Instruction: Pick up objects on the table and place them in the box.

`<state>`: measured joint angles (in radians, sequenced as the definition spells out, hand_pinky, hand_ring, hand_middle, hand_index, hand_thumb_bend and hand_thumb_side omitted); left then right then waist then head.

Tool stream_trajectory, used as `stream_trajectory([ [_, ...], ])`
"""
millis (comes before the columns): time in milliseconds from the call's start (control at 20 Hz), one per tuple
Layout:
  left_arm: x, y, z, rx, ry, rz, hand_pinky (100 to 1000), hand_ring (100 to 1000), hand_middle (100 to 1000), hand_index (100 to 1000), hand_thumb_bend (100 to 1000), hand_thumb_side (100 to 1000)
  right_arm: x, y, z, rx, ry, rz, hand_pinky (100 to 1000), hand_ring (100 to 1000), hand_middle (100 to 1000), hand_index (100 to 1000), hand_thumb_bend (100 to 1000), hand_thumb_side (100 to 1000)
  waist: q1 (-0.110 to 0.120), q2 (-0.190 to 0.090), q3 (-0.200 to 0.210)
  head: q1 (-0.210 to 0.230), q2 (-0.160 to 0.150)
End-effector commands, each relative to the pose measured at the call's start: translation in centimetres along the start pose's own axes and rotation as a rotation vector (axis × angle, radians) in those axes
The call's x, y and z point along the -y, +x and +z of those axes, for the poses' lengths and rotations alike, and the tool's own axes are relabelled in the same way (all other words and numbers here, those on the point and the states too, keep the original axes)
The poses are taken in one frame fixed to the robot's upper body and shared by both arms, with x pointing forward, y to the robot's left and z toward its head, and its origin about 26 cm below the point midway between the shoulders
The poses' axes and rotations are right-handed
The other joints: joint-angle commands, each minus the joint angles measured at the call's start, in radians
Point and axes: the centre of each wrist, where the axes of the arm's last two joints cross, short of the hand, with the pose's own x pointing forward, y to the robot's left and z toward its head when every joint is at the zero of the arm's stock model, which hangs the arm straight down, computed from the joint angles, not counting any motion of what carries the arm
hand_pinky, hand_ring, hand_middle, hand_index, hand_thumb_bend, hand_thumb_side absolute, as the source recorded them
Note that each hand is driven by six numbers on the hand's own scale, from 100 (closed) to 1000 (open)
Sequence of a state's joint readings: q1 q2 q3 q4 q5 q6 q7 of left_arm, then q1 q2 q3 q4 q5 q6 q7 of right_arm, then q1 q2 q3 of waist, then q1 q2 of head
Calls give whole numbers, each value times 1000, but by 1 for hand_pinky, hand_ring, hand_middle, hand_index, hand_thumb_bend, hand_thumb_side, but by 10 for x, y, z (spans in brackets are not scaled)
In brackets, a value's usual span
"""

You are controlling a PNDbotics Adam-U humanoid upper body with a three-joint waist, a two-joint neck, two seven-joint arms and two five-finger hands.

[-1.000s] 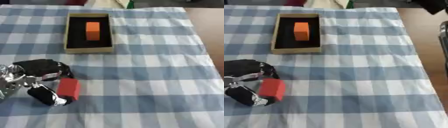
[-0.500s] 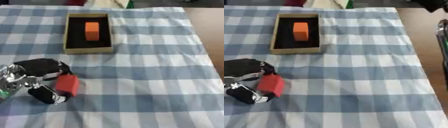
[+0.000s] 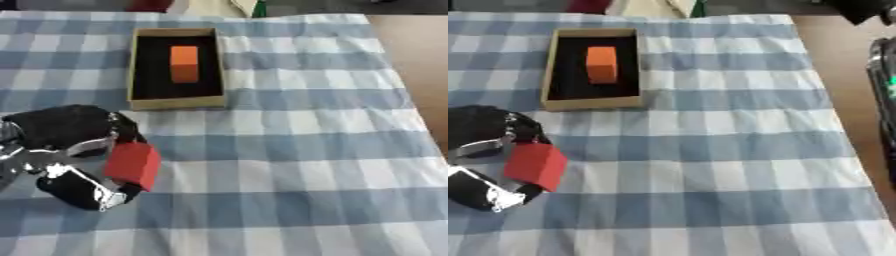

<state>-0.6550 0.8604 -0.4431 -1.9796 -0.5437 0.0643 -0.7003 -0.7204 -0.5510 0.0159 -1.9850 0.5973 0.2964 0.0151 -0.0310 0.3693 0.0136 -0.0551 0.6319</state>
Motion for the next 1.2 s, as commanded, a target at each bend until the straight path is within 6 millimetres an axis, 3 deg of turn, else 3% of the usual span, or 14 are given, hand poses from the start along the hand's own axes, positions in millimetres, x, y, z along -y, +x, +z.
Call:
stream_trajectory([
  [50, -20, -6, 16, -2, 7, -6, 753, 744, 672, 782, 100, 577, 9, 3, -3, 22, -22, 22, 852, 773, 474, 702, 100, 797, 4, -28, 0, -2, 1],
  [150, -26, -9, 20, 4, -2, 15, 749, 738, 665, 776, 100, 592, 9, 3, -3, 21, -21, 23, 852, 773, 474, 702, 100, 797, 5, -29, -1, -3, 5],
  [250, -32, -11, 24, 6, 7, 33, 729, 713, 638, 754, 100, 518, 9, 3, -3, 19, -22, 25, 853, 773, 474, 702, 100, 797, 8, -30, -2, -4, 9],
  [750, -69, -13, 34, -23, 149, 24, 716, 693, 622, 740, 100, 456, 9, 6, -5, 32, -27, 26, 852, 774, 473, 701, 100, 794, 18, -28, -18, 4, 4],
  [1200, -94, -62, 5, -109, 251, 18, 703, 675, 616, 723, 100, 404, 11, 10, -8, 49, -25, 21, 850, 765, 470, 700, 100, 796, 18, -13, -48, 39, -17],
])
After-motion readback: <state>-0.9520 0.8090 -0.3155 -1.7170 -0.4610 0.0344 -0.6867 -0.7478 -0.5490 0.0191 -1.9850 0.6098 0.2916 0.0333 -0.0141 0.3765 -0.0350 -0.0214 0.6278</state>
